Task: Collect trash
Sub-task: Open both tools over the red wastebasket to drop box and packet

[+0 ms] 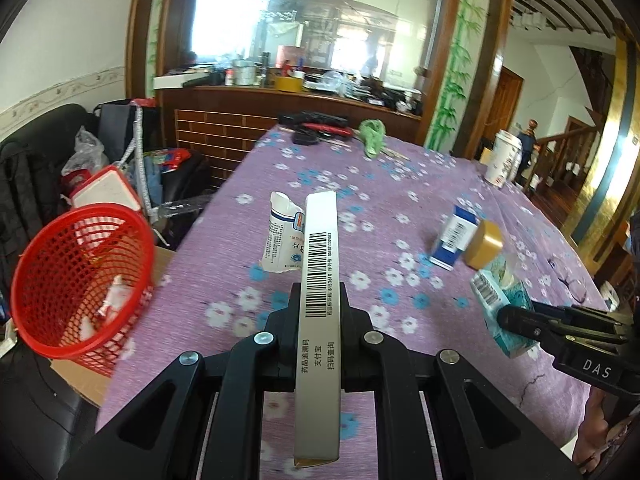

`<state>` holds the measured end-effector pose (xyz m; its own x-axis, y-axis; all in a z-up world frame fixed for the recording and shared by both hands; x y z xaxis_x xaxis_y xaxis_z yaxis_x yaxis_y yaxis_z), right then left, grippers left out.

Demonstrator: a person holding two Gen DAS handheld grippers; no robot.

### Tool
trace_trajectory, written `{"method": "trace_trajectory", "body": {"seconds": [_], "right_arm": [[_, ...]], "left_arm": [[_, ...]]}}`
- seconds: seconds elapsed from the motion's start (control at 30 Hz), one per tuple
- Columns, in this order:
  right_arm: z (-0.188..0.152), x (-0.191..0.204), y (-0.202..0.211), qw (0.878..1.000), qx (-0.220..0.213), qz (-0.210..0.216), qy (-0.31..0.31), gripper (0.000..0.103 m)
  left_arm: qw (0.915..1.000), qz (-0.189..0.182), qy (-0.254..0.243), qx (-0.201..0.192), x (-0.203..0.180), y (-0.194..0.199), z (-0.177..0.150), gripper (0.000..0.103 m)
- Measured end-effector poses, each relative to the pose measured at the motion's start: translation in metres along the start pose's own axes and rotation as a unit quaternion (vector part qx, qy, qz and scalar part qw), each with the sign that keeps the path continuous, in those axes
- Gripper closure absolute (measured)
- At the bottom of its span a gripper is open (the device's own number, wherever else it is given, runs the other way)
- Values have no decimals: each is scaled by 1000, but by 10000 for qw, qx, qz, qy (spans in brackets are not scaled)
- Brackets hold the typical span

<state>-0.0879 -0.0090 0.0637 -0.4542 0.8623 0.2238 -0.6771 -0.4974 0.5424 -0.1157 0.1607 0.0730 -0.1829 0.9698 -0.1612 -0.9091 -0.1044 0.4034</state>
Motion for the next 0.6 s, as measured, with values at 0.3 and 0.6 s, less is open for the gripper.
{"method": "trace_trajectory", "body": {"seconds": [0.3, 0.6], "right_arm": [[20, 43, -20, 9987, 155, 467, 160, 72], [42, 119, -57, 9910, 446, 1188, 424, 72]], "left_arm": [[9975, 555, 349, -246, 68, 15, 23, 91], [9907, 1171, 640, -283, 147, 21, 32, 91]]}}
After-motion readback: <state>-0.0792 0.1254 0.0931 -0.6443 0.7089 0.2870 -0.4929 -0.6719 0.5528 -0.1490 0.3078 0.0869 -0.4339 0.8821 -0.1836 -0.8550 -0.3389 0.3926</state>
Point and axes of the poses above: each gripper's, at about its wrist camera, not at the fingertips, and y roughly against the way its jaws point, x to its left, z to its top, the point moved 2 cm from there along -y, roughly the way its jaws point, and after that the axes turned 13 degrees about -x, right-handed, at the moved point
